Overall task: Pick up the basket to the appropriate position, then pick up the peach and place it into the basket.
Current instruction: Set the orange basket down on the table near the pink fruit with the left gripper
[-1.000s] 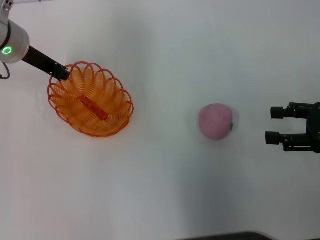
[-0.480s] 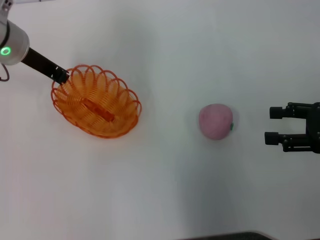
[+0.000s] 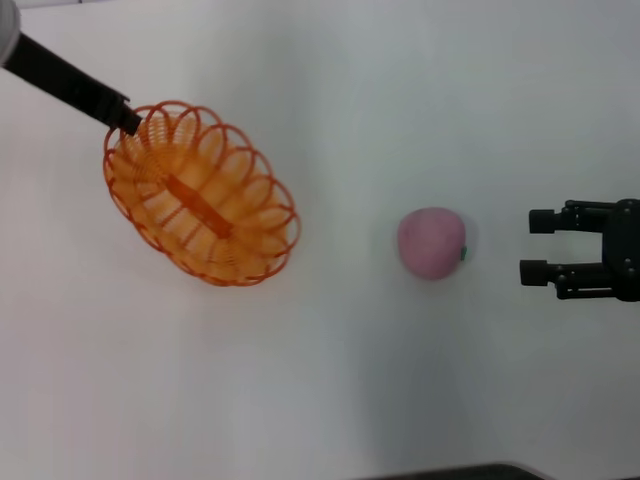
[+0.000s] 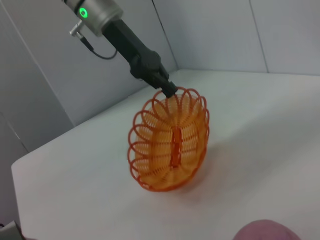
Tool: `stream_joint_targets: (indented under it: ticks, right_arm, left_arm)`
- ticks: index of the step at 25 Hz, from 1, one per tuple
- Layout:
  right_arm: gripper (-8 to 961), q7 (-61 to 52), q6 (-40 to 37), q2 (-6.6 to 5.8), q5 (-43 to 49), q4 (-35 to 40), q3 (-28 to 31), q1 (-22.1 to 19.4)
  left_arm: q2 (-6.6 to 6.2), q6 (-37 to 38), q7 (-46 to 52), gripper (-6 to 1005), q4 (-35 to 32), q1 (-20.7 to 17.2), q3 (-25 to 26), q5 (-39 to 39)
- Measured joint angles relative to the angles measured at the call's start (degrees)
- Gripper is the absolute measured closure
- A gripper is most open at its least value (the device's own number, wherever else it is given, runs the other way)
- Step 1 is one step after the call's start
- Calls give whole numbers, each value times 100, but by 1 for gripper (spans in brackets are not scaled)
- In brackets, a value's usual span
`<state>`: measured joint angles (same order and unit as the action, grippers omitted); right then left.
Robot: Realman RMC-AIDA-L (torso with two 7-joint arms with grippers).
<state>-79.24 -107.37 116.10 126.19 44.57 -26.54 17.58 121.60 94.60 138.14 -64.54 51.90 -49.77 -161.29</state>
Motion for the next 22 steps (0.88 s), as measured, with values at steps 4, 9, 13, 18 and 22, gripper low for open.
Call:
stream_joint_targets:
  ticks: [4,9,13,18,22]
  right_arm:
    - [129,-40,-4,3,28,5,-26,48]
    - [128,2,-8,23,33,8,-27,58]
    - [128,32,-6,60,36,8,-31,59]
    - [129,121,-8,107,38,8,-37,61]
    - [131,260,-16,165,37,0,-37,58]
  left_arm:
    - [-9,466,251,963,-247,127,368,133]
    - [120,215,1033,963,-318,-142,604,384]
    - [245,-112,1337,962,-336,-540,651,721]
    - [240,-583,1738,952,-288,-1387,825,2103]
    - [246,-872,1765,944,-209,-1796,831,2333]
